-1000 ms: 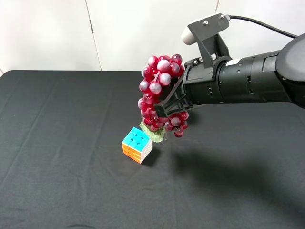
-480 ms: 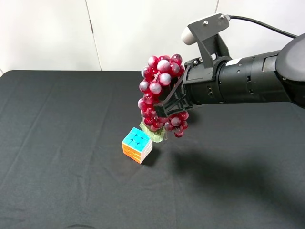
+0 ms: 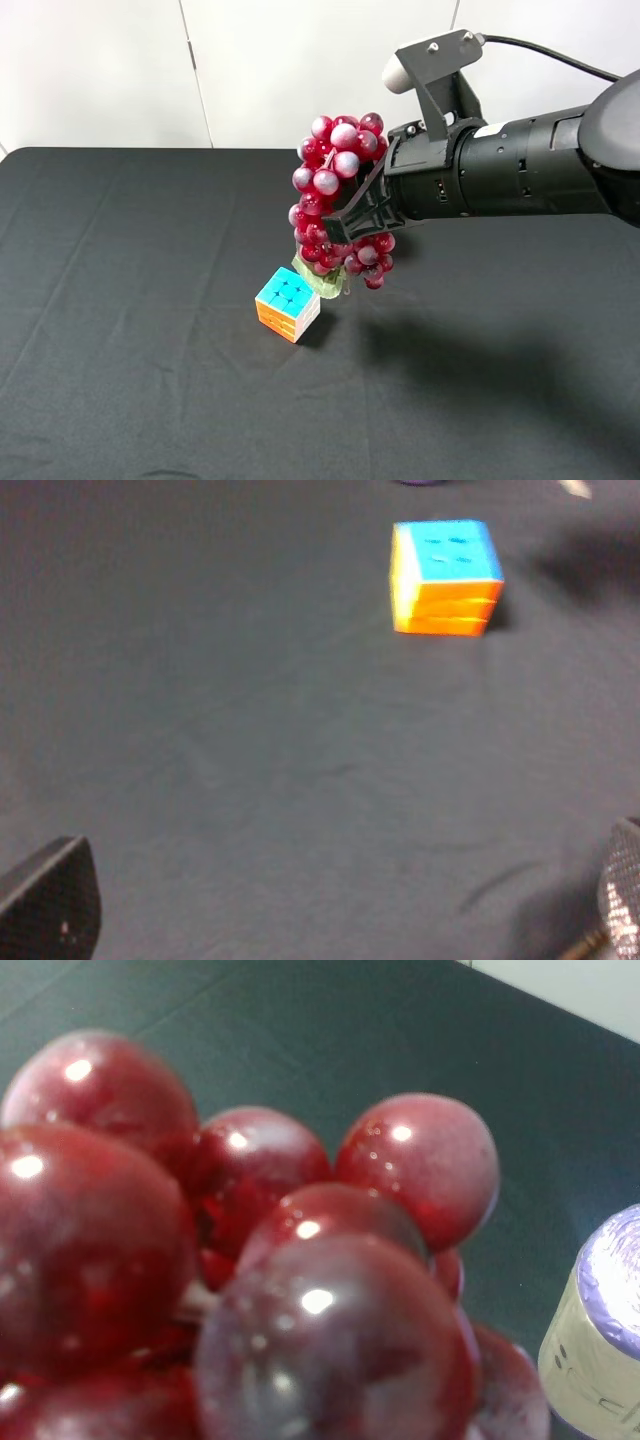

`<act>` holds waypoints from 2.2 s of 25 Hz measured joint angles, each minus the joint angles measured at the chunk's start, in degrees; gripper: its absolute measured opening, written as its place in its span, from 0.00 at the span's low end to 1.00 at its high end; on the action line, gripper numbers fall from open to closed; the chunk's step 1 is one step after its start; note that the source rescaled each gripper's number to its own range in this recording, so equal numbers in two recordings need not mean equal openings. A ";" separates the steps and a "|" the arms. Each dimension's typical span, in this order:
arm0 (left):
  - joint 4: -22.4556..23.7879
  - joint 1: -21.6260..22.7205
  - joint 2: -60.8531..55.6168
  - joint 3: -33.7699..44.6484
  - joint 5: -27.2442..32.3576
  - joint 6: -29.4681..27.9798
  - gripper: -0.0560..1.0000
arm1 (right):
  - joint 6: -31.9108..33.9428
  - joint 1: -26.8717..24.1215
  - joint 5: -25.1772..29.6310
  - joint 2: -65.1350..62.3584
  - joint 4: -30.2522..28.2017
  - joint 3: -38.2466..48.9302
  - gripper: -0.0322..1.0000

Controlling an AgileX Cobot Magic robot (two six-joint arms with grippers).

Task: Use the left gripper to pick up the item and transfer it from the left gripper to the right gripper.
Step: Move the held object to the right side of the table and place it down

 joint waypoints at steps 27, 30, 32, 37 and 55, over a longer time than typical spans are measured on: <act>0.00 38.17 0.00 0.00 -0.05 0.11 1.00 | 23.24 -20.42 20.61 0.11 -14.71 -8.28 0.03; 0.00 38.17 0.00 0.00 -0.05 0.11 1.00 | 32.39 -23.79 24.44 0.11 -25.41 -8.44 0.03; 0.00 38.17 0.00 0.00 -0.05 0.11 1.00 | 38.54 -25.72 27.12 0.11 -33.08 -8.44 0.03; 0.00 38.23 0.00 0.00 -0.05 0.11 1.00 | 47.98 -29.78 31.48 0.11 -45.26 -8.44 0.03; 0.00 38.23 0.00 0.00 -0.05 0.11 1.00 | 49.06 -38.84 31.56 20.08 -47.98 -8.80 0.03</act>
